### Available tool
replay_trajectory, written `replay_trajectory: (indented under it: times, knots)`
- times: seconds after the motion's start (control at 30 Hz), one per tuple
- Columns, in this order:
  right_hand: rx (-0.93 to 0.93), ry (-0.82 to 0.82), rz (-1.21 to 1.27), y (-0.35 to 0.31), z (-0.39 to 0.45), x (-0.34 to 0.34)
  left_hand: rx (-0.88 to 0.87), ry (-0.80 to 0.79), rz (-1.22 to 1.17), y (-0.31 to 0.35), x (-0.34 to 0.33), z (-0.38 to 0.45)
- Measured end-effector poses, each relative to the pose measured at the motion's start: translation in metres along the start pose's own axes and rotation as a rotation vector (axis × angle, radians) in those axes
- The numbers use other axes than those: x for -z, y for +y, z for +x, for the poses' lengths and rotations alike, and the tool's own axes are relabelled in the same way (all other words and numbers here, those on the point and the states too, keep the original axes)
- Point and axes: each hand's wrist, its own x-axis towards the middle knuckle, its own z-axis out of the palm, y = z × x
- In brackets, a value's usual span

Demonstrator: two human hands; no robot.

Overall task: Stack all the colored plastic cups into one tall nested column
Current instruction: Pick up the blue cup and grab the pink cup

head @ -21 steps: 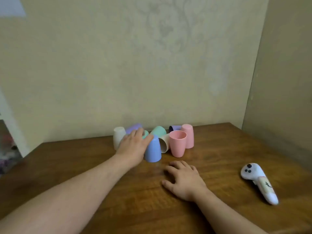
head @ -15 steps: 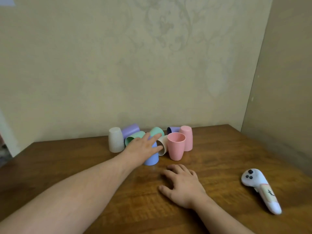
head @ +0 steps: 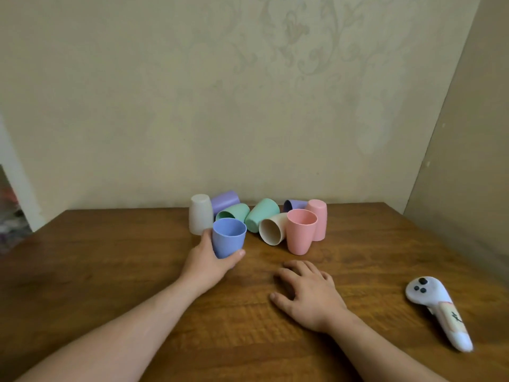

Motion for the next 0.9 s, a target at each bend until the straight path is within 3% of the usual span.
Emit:
replay_trajectory:
  times: [0.2, 0.27, 0.33, 0.43, 0.6, 0.7, 0.8, 0.9]
  knots:
    - [-0.039, 0.017, 0.086, 0.003, -0.001, -0.001, 0.042, 0.017, -0.036, -0.004, 0.0, -0.003]
    - [-0.168, 0.122, 0.438, 0.006, 0.003, 0.005, 0.038, 0.008, -0.029, -0.003, 0.001, -0.003]
    - [-0.336, 0.37, 0.732, 0.011, 0.015, 0.022, 0.028, -0.003, -0.025, -0.003, 0.001, -0.003]
    - [-0.434, 0.568, 0.621, 0.012, 0.037, 0.065, 0.025, -0.027, -0.017, -0.004, 0.001, -0.002]
    - [-0.465, 0.353, 0.453, -0.005, 0.072, 0.081, 0.007, -0.046, -0.01, -0.004, 0.002, -0.004]
    - [-0.528, 0.297, 0.495, -0.011, 0.076, 0.069, 0.003, -0.023, -0.068, -0.006, 0.004, -0.005]
    - [-0.57, 0.372, 0.579, -0.01, 0.073, 0.06, -0.045, -0.018, -0.067, -0.008, 0.003, -0.005]
    - [-0.606, 0.563, 0.67, -0.017, 0.075, 0.071, -0.079, -0.006, -0.062, -0.008, 0.002, -0.005]
